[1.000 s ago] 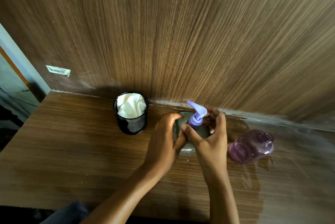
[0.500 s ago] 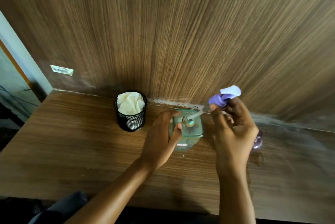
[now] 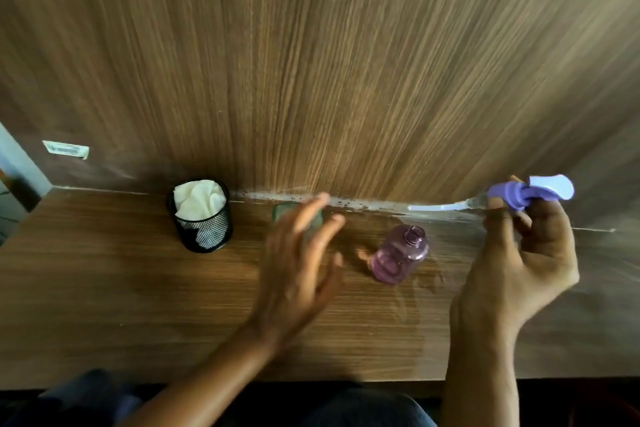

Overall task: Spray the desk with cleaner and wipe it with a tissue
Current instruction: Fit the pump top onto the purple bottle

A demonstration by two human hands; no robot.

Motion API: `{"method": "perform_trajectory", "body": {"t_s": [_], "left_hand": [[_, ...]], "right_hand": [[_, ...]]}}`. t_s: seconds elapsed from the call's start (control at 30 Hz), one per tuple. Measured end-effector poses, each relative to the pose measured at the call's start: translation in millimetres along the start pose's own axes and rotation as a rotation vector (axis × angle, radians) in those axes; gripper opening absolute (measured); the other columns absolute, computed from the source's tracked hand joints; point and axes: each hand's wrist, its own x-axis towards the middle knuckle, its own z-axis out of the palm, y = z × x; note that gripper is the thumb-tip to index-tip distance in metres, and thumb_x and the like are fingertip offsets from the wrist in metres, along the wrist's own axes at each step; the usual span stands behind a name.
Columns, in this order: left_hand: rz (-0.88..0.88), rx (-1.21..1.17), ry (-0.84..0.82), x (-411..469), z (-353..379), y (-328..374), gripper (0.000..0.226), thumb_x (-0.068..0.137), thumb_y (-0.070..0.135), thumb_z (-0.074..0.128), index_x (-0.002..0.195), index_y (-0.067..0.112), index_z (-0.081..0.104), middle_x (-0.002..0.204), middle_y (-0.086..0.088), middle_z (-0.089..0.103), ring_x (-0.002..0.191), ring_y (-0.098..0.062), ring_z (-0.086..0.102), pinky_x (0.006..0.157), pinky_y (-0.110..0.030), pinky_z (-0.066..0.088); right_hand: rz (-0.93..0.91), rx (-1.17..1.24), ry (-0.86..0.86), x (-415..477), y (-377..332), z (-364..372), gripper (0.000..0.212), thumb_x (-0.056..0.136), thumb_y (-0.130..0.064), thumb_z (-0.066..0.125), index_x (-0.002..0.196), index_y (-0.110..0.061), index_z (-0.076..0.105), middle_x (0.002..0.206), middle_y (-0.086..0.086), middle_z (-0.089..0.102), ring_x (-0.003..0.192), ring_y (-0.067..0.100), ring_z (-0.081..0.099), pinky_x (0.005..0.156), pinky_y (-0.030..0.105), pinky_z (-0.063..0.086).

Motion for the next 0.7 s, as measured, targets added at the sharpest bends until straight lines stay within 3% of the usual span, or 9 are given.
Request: {"method": "perform_trajectory", "body": {"t_s": [0.13, 0.2, 0.27, 0.37, 0.47, 0.53, 0.6, 0.7], "left_hand": [[-0.137, -0.201, -0.2, -2, 46, 48, 0.06, 0.081, 0.029, 0.057, 0.135, 0.022, 0.032, 0.146, 0.002, 0.032, 0.132, -0.008, 0.036, 0.104, -0.023, 0.041], [-0.281, -0.253, -0.297, -2, 74, 56, 0.074, 0.079, 0.034, 0.062, 0.141, 0.025, 0.021, 0.152, -0.001, 0.022, 0.137, -0.013, 0.031, 0.102, -0.033, 0.045], [-0.384, -0.261, -0.384, 3, 97, 56, 0.087, 0.077, 0.036, 0.068, 0.144, 0.026, 0.014, 0.155, -0.003, 0.013, 0.142, -0.017, 0.02, 0.108, -0.044, 0.037], [-0.477, -0.254, -0.402, 17, 116, 54, 0.097, 0.071, 0.037, 0.074, 0.146, 0.02, 0.015, 0.154, -0.009, 0.015, 0.142, -0.023, 0.018, 0.111, -0.046, 0.03], [-0.556, -0.243, -0.406, 26, 129, 49, 0.1, 0.062, 0.052, 0.071, 0.143, 0.022, 0.021, 0.15, -0.011, 0.024, 0.134, -0.029, 0.033, 0.105, -0.051, 0.036], [-0.575, -0.219, -0.436, 27, 135, 45, 0.096, 0.055, 0.064, 0.055, 0.139, 0.022, 0.032, 0.141, -0.011, 0.039, 0.127, -0.029, 0.042, 0.102, -0.049, 0.039], [-0.62, -0.274, -0.452, 24, 139, 42, 0.087, 0.055, 0.061, 0.054, 0.131, 0.022, 0.043, 0.128, -0.006, 0.054, 0.118, -0.025, 0.051, 0.098, -0.045, 0.043], [-0.672, -0.366, -0.437, 22, 140, 36, 0.079, 0.051, 0.06, 0.06, 0.123, 0.031, 0.047, 0.118, 0.006, 0.062, 0.108, -0.015, 0.06, 0.089, -0.043, 0.051]], "right_hand": [[-0.011, -0.069, 0.073, 5, 8, -10, 0.023, 0.082, -0.005, 0.062, 0.104, 0.002, 0.064, 0.077, -0.012, 0.06, 0.073, 0.0, 0.054, 0.07, 0.014, 0.045], [-0.01, -0.102, 0.072, 7, 13, -12, 0.024, 0.082, -0.006, 0.062, 0.105, 0.001, 0.064, 0.071, -0.02, 0.063, 0.072, -0.002, 0.056, 0.068, 0.013, 0.044], [0.001, -0.131, 0.06, 7, 18, -14, 0.023, 0.082, -0.006, 0.063, 0.104, -0.001, 0.065, 0.07, -0.028, 0.063, 0.07, -0.005, 0.057, 0.065, 0.011, 0.043], [0.01, -0.148, 0.037, 8, 24, -17, 0.022, 0.082, -0.005, 0.063, 0.103, -0.001, 0.065, 0.068, -0.027, 0.062, 0.069, -0.006, 0.056, 0.064, 0.011, 0.042], [0.025, -0.144, 0.019, 9, 30, -19, 0.022, 0.082, -0.004, 0.062, 0.104, 0.0, 0.064, 0.072, -0.018, 0.062, 0.069, -0.004, 0.054, 0.065, 0.009, 0.041], [0.031, -0.183, 0.0, 9, 34, -20, 0.025, 0.082, -0.006, 0.063, 0.107, -0.002, 0.064, 0.084, 0.0, 0.066, 0.07, -0.002, 0.054, 0.065, 0.009, 0.041], [0.051, -0.237, -0.032, 7, 39, -19, 0.028, 0.082, -0.009, 0.064, 0.111, -0.006, 0.064, 0.096, 0.015, 0.067, 0.072, 0.002, 0.054, 0.065, 0.01, 0.041], [0.091, -0.265, -0.099, 5, 48, -16, 0.028, 0.084, -0.008, 0.064, 0.112, -0.008, 0.064, 0.101, 0.018, 0.066, 0.076, 0.006, 0.056, 0.07, 0.017, 0.045]]}}
